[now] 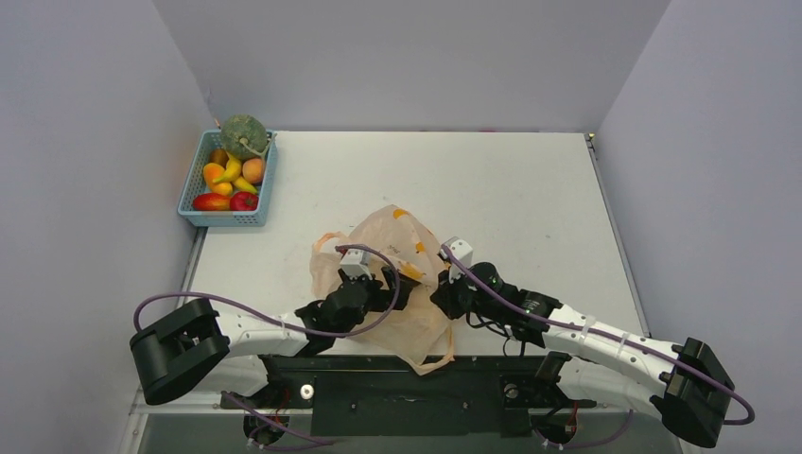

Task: Take the fake fruits out of the plastic bag
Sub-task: Take out the fake fruit from the plastic bag.

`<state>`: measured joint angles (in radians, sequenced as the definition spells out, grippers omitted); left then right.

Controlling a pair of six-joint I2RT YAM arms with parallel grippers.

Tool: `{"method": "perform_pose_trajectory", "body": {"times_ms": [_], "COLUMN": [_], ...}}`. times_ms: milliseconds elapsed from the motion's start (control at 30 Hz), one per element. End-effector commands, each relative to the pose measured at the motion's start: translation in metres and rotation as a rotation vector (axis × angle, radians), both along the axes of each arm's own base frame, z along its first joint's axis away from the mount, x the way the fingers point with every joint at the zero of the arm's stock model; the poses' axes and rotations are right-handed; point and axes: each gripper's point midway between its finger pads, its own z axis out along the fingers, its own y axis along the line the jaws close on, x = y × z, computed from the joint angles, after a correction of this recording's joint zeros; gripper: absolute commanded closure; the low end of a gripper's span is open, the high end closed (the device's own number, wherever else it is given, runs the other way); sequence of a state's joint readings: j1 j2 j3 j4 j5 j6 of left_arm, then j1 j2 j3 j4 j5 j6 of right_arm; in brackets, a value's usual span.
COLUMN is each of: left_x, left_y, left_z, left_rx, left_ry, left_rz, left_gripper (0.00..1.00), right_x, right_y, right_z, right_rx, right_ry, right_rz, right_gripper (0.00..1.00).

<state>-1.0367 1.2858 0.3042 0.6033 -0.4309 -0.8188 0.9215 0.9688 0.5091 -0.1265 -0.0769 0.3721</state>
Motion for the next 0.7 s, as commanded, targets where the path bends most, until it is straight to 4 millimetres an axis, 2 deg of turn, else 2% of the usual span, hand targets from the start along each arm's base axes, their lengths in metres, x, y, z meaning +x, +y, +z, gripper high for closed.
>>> {"method": "perform_pose_trajectory", "body": {"times_ms": [0, 233, 267, 300, 333, 500, 667], "left_x": [0.024, 0.044, 0.045, 0.047, 0.048, 0.056, 0.065], "left_y": [-0.009, -0.02, -0.021, -0.024, -0.024, -0.029, -0.042], "left_z": [0.037, 0.042, 0.036, 0.04, 0.035, 0.037, 0.026], "left_rx": [0.022, 0.13, 0.164, 0.182, 0.22, 0.256, 0.304], "left_ry": [-0.125, -0.171, -0.164, -0.18, -0.184, -0.213, -0.206], "left_rz": [0.057, 0.066, 0.06, 0.052, 0.041, 0.039, 0.032], "left_gripper": [0.08, 0.06, 0.06, 0.06, 0.07, 0.09, 0.1], "right_x": [0.013, 0.015, 0.015, 0.015, 0.015, 0.017, 0.019], "right_y": [0.013, 0.013, 0.013, 0.013, 0.012, 0.01, 0.01], "right_z": [0.039, 0.043, 0.043, 0.043, 0.043, 0.039, 0.04], "right_rx": [0.092, 0.094, 0.093, 0.094, 0.093, 0.086, 0.083], "right_ry": [-0.064, -0.067, -0.067, -0.068, -0.068, -0.066, -0.069], "right_rz": [-0.013, -0.013, -0.014, -0.016, -0.017, -0.023, -0.021], "right_gripper": [1.0, 1.0, 1.0, 1.0, 1.0, 1.0, 1.0]}}
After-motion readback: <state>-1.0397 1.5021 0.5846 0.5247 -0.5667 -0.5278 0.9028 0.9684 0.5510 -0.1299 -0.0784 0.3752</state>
